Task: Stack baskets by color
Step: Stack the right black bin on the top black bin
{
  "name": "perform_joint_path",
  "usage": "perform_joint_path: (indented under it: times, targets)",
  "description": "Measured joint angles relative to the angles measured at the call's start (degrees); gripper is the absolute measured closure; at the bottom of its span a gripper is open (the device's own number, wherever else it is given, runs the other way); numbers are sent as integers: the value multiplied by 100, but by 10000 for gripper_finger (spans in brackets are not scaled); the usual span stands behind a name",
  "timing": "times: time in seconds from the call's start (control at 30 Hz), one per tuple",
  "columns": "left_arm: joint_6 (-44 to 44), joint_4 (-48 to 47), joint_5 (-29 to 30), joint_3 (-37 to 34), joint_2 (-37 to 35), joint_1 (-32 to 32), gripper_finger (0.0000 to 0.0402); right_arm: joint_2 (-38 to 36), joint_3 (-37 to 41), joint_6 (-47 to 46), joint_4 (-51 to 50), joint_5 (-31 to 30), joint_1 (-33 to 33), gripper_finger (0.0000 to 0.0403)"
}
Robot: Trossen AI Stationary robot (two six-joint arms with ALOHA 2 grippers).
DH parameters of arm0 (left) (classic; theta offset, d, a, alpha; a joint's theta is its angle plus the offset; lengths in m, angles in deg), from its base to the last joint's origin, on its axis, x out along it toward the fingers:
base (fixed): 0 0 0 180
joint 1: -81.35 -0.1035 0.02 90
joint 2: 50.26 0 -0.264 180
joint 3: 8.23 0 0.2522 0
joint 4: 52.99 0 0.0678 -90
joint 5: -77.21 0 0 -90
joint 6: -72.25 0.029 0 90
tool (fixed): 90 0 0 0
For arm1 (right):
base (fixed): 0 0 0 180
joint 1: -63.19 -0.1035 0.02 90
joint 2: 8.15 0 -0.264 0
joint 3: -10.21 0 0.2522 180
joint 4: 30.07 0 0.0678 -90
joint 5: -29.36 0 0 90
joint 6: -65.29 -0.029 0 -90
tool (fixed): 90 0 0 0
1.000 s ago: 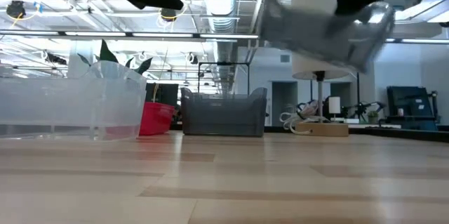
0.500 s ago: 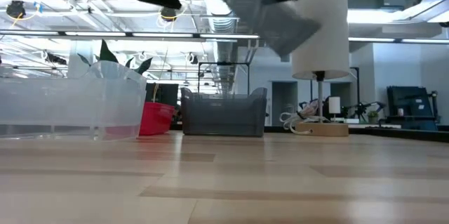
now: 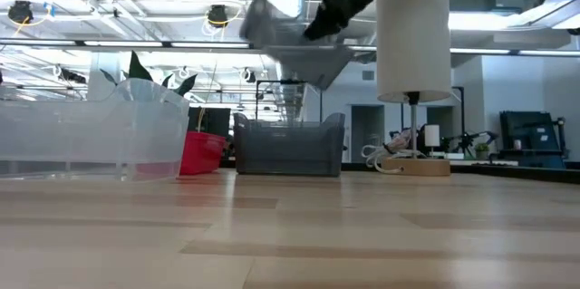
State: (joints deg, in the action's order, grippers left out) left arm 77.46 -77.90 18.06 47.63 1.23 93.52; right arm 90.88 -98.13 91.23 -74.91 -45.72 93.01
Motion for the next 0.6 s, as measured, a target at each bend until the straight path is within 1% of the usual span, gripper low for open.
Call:
perform_joint_path:
  times: [0.1, 0.3, 0.47, 0.6]
  targets:
    - [-20, -72, 51, -10, 13, -2, 143, 498, -476, -18, -492, -2, 114, 403]
    - [-50, -165, 52, -10, 12, 0, 143, 1206, -1075, -155, -917, 10, 185, 403]
    - [-39, -251, 55, -10, 12, 0, 143, 1517, -1216, -223, -1166, 4, 186, 403]
    - [-6, -292, 53, -10, 12, 0, 143, 1667, -1220, -240, -1245, -206, 217, 403]
